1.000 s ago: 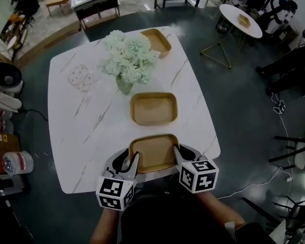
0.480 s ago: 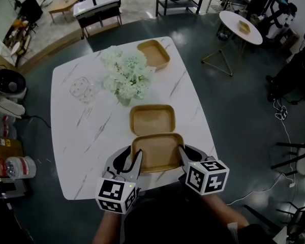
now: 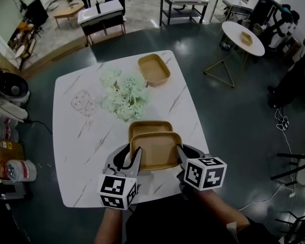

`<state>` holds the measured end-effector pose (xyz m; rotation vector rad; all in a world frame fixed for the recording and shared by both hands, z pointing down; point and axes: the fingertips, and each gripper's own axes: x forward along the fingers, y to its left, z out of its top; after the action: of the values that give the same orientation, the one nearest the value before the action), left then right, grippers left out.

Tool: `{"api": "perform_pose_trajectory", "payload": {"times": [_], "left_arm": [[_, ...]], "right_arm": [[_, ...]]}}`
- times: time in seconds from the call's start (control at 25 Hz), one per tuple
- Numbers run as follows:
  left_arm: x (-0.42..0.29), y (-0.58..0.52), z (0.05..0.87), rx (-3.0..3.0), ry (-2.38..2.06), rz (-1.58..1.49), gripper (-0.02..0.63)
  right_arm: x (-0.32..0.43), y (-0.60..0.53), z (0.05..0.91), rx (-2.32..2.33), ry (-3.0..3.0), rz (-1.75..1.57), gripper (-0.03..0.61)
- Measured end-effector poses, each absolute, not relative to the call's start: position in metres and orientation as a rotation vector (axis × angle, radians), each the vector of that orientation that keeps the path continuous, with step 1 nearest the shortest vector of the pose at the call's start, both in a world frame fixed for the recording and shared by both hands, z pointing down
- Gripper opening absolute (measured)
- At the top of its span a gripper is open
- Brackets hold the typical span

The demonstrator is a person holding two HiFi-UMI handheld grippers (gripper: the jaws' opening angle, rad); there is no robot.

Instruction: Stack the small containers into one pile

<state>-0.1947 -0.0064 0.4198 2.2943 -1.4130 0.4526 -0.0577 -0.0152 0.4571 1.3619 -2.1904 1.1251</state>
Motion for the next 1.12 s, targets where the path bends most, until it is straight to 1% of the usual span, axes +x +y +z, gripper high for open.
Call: {"api": "perform_pose_trajectory", "payload": {"times": [0.2,0.48,0.88,0.92,1.04,1.12], "left_arm": [[-0.197,-0.032,0.414,2.293,-1.456,0.451,0.106],[-0.206,-0.053,0.428,2.264,-1.469,0.481,0.104],[-0.212,-0.064,0.446,2.230,-1.454,0.543,0.101],[-0.214,-0.065,0.448,2.226,-1.456,0.551,0.101],[-0.219,-0.069,0.452,2.221,-1.481,0.567,0.101],[-0.222,-0.072,0.452,2.220,-1.495,0.570,0.104]], "right_arm": [[-0.060,-0.039,0.451,1.363,-2.193,1.157,0.015],[-0.069,-0.055,0.462,1.346,-2.179,1.177,0.019],[-0.076,-0.064,0.473,1.318,-2.175,1.046,0.027],[-0.078,-0.064,0.474,1.308,-2.182,1.043,0.038],[-0.081,-0.066,0.475,1.313,-2.201,1.037,0.124],[-0.081,-0.067,0.473,1.332,-2.214,1.028,0.144]]}}
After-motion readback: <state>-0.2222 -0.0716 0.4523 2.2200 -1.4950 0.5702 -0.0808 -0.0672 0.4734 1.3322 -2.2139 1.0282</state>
